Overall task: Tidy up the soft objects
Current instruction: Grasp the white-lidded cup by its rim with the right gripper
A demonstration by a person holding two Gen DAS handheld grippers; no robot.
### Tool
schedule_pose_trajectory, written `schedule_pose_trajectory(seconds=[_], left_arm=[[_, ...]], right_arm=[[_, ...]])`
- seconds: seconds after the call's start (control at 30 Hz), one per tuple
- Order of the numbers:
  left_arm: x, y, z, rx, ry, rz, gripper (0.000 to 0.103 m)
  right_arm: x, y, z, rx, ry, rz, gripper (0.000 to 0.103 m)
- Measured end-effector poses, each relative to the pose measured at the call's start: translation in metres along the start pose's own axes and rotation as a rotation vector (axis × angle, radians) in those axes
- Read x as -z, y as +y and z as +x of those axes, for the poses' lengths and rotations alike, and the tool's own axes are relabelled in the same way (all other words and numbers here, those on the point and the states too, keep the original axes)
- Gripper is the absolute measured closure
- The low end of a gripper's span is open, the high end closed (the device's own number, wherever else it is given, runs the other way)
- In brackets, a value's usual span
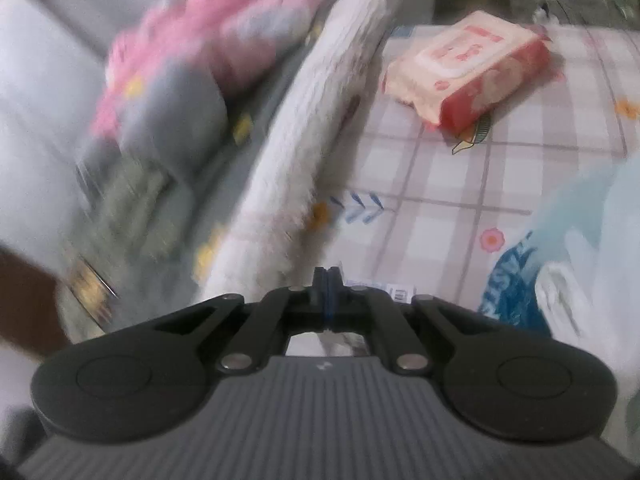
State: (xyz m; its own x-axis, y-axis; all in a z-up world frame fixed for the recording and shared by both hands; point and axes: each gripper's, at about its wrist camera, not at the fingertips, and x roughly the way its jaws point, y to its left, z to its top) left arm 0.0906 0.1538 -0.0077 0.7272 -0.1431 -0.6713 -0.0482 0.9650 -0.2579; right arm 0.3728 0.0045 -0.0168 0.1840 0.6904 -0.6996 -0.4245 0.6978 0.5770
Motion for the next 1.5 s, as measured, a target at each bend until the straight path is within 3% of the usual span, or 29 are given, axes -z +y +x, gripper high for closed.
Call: schedule_pose_trajectory(seconds=[0.1, 0.23, 0.37, 0.43, 0.6, 0.7, 0.73, 0.77, 0.8, 0.9, 1.1, 1.3, 1.43, 1.5], left_arm=[[-0.007, -0.005, 0.005, -0.008, -0.009, 0.014, 0.037], [-0.018, -0.008, 0.017, -0.014, -0.031, -0.003, 0.037], [-0.027, -0.007, 0.039, -0.069, -0.012, -0.029, 0.038], [-0.027, -0.006, 0.045, -0.078, 0.008, -0.04, 0.039], [-0.02, -0.004, 0.048, -0.088, 0.035, -0.034, 0.039], [-0.015, -0.002, 0.048, -0.088, 0.048, -0.044, 0.039], [-0.014, -0.001, 0.047, -0.089, 0.049, -0.045, 0.039], [-0.014, 0.0, 0.046, -0.09, 0.05, -0.044, 0.039], [-0.014, 0.001, 0.046, -0.092, 0.05, -0.044, 0.039], [-0.016, 0.002, 0.045, -0.09, 0.046, -0.045, 0.039], [-0.024, -0.005, 0.047, -0.081, 0.024, -0.027, 0.038], [-0.036, -0.015, 0.056, -0.087, 0.008, 0.018, 0.034], [-0.046, -0.024, 0.068, -0.084, 0.003, 0.083, 0.021], [-0.051, -0.031, 0.078, -0.092, 0.008, 0.118, 0.02]], right_arm=[[0.007, -0.013, -0.014, 0.022, -0.047, 0.057, 0.103], [0.014, -0.021, -0.017, 0.034, -0.024, 0.092, 0.1], [0.012, -0.005, -0.007, 0.059, 0.023, 0.019, 0.08], [0.009, 0.008, 0.003, 0.084, 0.053, -0.044, 0.077], [0.005, 0.04, 0.04, 0.176, 0.132, -0.197, 0.077], [0.004, 0.043, 0.067, 0.211, 0.178, -0.226, 0.078], [0.004, 0.043, 0.074, 0.208, 0.195, -0.222, 0.084], [0.005, 0.043, 0.077, 0.2, 0.198, -0.221, 0.097], [0.006, 0.042, 0.079, 0.189, 0.2, -0.219, 0.098], [0.004, 0.037, 0.074, 0.143, 0.171, -0.163, 0.102], [-0.004, 0.004, 0.049, -0.076, 0.107, 0.065, 0.102], [-0.005, -0.038, 0.031, -0.03, 0.095, 0.184, 0.097], [-0.003, -0.059, 0.029, -0.026, 0.099, 0.265, 0.09], [-0.001, -0.067, 0.03, -0.053, 0.105, 0.305, 0.09]])
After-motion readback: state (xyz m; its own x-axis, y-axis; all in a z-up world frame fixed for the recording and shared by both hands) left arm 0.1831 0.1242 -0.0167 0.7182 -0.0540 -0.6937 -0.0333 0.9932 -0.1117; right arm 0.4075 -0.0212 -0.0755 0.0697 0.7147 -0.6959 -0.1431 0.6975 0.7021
